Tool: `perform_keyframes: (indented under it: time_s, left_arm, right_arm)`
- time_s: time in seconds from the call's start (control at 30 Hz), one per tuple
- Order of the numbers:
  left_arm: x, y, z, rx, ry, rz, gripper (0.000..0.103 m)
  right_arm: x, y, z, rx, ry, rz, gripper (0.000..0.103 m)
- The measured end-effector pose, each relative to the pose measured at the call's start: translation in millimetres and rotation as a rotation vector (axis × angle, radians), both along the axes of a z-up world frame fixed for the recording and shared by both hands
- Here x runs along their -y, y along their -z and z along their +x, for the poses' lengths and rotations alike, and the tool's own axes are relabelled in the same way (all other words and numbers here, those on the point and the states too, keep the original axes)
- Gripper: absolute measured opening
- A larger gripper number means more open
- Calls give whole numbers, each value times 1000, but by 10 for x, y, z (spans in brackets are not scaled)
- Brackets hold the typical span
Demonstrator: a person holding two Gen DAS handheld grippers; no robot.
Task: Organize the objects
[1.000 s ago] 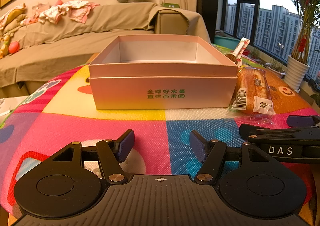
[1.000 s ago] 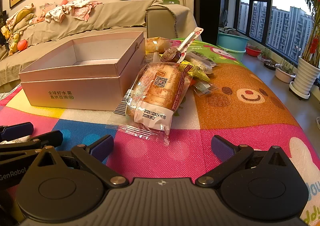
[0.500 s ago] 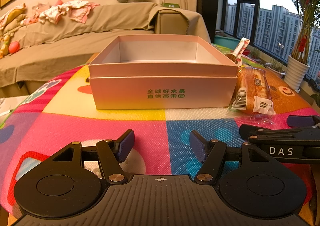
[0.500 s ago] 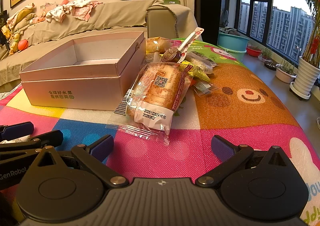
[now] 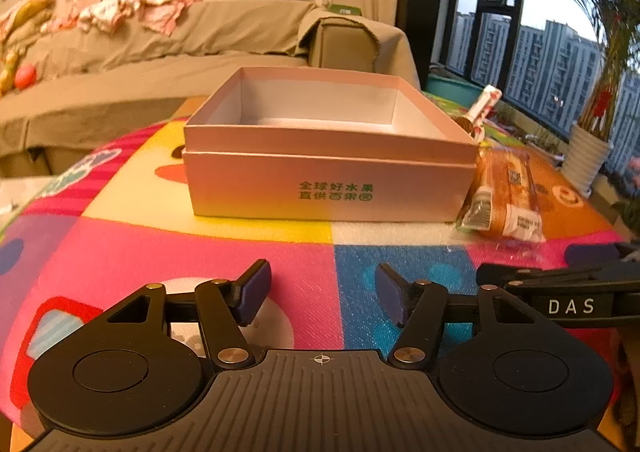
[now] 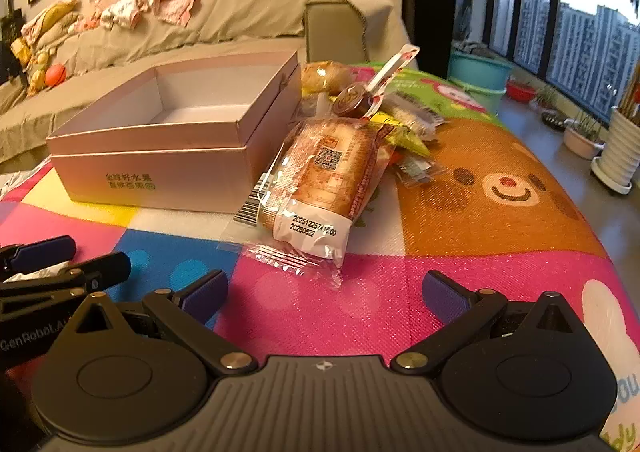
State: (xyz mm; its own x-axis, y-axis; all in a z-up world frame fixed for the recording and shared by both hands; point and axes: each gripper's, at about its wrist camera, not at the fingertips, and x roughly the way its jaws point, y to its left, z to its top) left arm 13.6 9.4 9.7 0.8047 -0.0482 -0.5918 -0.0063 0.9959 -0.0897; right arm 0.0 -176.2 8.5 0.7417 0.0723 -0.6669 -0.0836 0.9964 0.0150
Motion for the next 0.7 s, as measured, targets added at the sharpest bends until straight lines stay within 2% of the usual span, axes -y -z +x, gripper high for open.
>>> perform_keyframes:
  time_s: [0.07, 0.17, 0.27, 0.33, 0.43, 0.5, 0.7]
  left_arm:
    - [-52, -13, 6, -7, -2, -26, 61]
    - [-71, -20, -5, -9, -3, -31, 57]
    - [-126, -50, -13, -9, -8, -53, 57]
    - [-179, -92, -24, 10, -26, -55, 57]
    - [-272, -187, -56, 50, -50, -57, 57]
    - [-333, -262, -56, 74, -56, -58, 57]
    - [-546, -449, 137, 109, -68, -32, 57]
  right_arm:
    - [23, -21, 24, -11, -6, 17, 103]
    - [68, 13, 2, 43, -8, 73, 103]
    - [117, 6, -2, 51, 15, 123, 103]
    - [102, -3, 28, 28, -8, 100, 103]
    - [-33, -7, 80, -21, -74, -34, 103]
    - [-7, -8, 91, -32, -61, -11, 103]
    - [-30, -37, 145, -73, -62, -27, 103]
